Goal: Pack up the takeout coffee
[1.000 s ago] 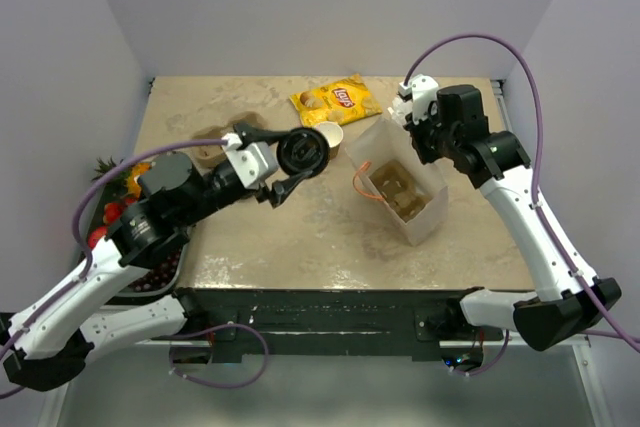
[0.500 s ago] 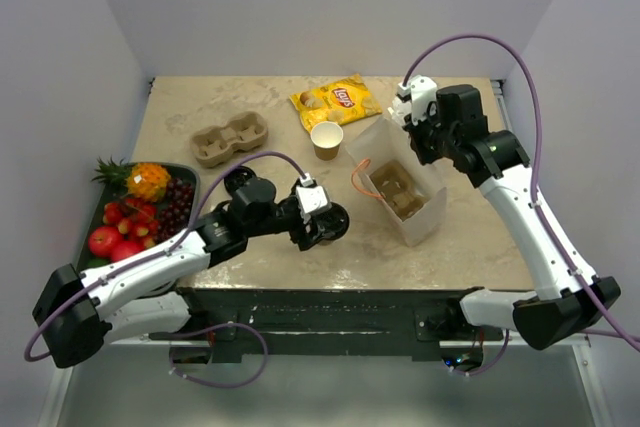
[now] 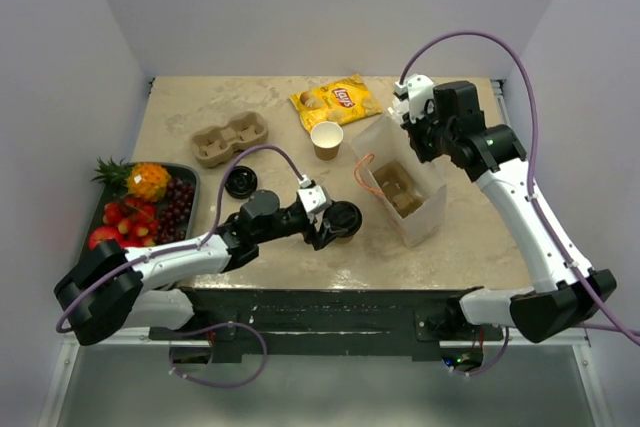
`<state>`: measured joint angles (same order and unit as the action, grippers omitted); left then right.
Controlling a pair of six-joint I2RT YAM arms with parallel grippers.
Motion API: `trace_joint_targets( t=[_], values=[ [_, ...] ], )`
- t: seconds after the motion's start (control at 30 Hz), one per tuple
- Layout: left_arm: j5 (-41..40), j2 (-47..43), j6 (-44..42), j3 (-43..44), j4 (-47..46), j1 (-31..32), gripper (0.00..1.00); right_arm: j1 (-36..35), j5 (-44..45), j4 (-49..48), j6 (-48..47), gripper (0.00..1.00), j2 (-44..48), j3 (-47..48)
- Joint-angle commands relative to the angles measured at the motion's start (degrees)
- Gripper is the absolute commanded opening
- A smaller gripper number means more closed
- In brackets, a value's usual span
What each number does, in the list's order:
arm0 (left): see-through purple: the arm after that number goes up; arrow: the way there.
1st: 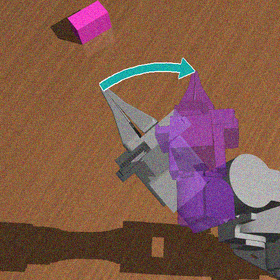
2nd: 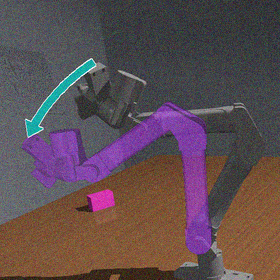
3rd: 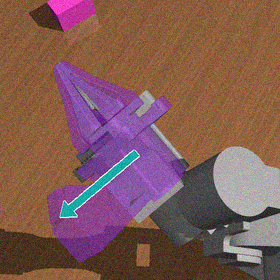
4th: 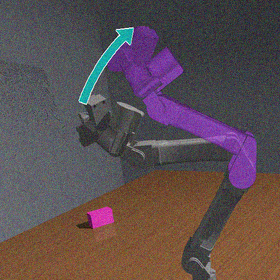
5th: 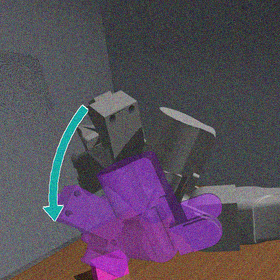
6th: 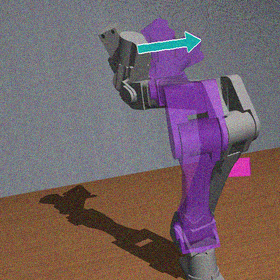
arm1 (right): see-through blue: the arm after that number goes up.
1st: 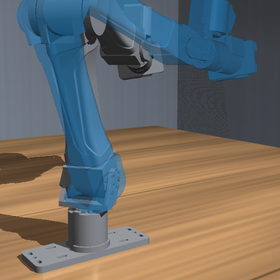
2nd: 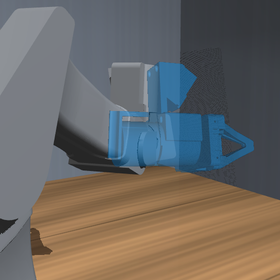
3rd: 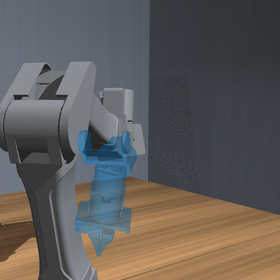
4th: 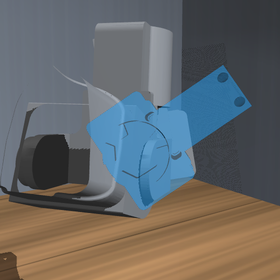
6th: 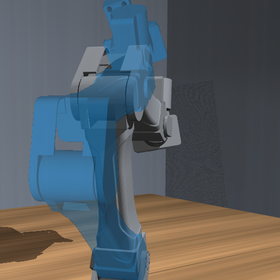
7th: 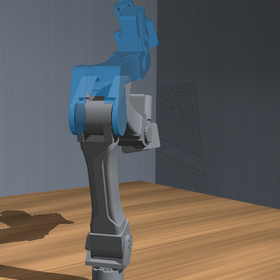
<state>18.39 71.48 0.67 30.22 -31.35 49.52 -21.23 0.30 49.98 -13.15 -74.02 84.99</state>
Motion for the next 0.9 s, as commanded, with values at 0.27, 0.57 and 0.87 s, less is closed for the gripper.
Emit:
trace_joint_targets(
  t=[0.27,0.57,0.87],
  values=[
    [0.7,4.4,-2.0,-4.8,-18.6,-0.2,0.0,0.8,-0.9,1.4,-2.5,0.0,-4.8,5.3],
    [1.2,6.3,-1.8,-6.5,-21.1,-0.2,0.07,0.8,-1.4,2.3,-2.9,0.0,-7.5,6.9],
    [1.0,7.4,-3.0,-6.6,-20.9,-0.2,0.25,0.8,-2.0,2.0,-2.8,0.0,-8.0,6.7]
  ],
)
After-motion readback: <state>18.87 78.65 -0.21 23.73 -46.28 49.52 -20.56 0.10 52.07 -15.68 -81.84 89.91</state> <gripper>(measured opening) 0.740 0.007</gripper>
